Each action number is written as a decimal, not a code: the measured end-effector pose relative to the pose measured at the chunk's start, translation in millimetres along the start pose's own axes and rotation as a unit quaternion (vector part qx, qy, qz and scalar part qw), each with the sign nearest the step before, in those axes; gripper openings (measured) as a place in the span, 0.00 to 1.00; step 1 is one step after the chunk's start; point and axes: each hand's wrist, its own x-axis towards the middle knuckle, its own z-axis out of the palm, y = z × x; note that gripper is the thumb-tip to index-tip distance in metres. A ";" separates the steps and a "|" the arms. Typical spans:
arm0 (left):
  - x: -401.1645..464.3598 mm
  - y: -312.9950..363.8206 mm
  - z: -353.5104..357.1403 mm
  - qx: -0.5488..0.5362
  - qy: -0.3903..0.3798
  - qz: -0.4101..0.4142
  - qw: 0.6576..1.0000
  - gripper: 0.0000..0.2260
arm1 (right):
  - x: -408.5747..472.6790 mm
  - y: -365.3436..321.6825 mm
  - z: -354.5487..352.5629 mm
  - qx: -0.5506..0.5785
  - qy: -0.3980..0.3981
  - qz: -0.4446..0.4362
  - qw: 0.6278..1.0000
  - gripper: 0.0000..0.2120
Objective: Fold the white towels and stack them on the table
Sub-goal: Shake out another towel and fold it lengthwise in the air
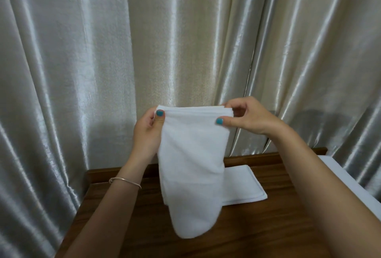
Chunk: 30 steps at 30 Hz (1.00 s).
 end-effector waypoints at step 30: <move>-50.0 -20.4 26.6 -0.020 -0.180 0.085 0.980 0.22 | 8.4 -47.0 -11.0 -0.107 0.068 -0.033 0.991 0.11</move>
